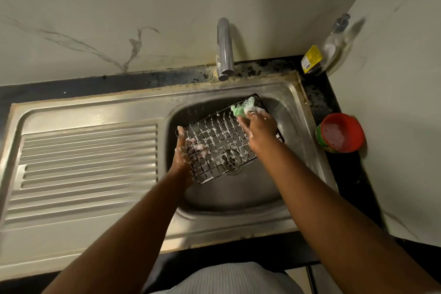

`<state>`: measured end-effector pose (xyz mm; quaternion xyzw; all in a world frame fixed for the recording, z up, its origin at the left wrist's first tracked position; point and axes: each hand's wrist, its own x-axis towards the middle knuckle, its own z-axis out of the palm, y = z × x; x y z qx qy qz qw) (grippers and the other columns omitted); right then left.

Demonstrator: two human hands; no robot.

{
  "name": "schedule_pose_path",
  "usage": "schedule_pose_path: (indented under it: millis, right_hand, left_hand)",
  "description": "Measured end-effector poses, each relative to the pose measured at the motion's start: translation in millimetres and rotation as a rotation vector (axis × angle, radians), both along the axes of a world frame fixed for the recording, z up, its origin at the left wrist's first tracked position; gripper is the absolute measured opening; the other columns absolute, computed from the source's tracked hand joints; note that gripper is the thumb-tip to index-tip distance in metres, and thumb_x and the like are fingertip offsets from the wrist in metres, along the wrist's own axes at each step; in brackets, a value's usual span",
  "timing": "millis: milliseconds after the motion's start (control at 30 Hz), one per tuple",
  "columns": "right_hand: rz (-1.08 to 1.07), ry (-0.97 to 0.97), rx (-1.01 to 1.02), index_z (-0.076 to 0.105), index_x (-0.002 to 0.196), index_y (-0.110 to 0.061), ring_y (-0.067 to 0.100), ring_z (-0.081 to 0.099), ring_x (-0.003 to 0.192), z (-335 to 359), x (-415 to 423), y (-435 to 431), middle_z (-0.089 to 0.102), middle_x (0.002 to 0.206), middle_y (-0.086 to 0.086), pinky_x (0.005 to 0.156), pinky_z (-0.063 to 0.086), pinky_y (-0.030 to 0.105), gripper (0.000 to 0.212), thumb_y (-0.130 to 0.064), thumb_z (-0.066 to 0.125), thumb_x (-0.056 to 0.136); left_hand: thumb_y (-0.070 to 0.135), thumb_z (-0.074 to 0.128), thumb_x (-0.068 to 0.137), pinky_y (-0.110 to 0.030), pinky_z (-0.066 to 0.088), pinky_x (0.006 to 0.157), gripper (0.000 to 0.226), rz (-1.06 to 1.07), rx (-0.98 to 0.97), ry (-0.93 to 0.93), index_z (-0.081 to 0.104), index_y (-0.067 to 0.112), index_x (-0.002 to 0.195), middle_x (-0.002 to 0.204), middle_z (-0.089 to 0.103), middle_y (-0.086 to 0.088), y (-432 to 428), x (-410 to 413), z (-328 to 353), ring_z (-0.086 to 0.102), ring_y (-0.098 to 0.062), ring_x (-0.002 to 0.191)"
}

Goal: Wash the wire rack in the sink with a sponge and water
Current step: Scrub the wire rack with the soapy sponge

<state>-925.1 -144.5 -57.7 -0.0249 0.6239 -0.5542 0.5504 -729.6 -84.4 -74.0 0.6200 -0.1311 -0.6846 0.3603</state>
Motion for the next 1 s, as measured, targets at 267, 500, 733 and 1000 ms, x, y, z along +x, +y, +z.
schedule_pose_path:
  millis: [267,500,733,1000]
  right_hand:
    - [1.142,1.572,-0.247,0.073,0.111,-0.017,0.022,0.067,0.093,-49,-66,14,0.069,0.111,0.005,0.073,0.052,0.03,0.019,-0.025,0.062,0.099]
    - [1.441,1.732,-0.208,0.078,0.099,-0.019,0.023,0.072,0.091,-75,-44,31,0.073,0.095,0.004,0.078,0.055,0.029,0.022,-0.027,0.058,0.098]
    - [1.564,2.009,-0.052,0.074,0.107,-0.017,0.024,0.069,0.1,-49,-48,22,0.071,0.105,0.005,0.071,0.045,0.031,0.023,-0.003,0.061,0.093]
    - [1.417,2.093,-0.042,0.073,0.104,-0.015,0.024,0.07,0.098,-36,-51,8,0.072,0.103,0.006,0.078,0.053,0.034,0.016,-0.007,0.062,0.095]
  left_hand:
    - [0.099,0.058,0.065,-0.055,0.049,0.108,0.115,-0.302,-0.047,-0.193,0.046,0.027,0.155,0.141,0.063,-0.014,-38,13,1,0.067,-0.028,0.117]
    - [0.087,0.051,0.082,-0.051,0.05,0.1,0.098,-0.361,-0.026,-0.225,0.037,0.029,0.16,0.14,0.059,-0.013,-41,2,16,0.061,-0.031,0.121]
    - [0.079,0.041,0.095,-0.064,0.038,0.115,0.086,-0.258,0.037,-0.083,0.024,0.033,0.165,0.169,0.026,-0.021,-28,11,0,0.038,-0.046,0.148]
    - [0.107,0.061,0.041,-0.067,0.037,0.115,0.151,-0.129,0.091,-0.311,0.027,0.026,0.164,0.163,0.041,-0.016,-42,9,-14,0.048,-0.042,0.141]
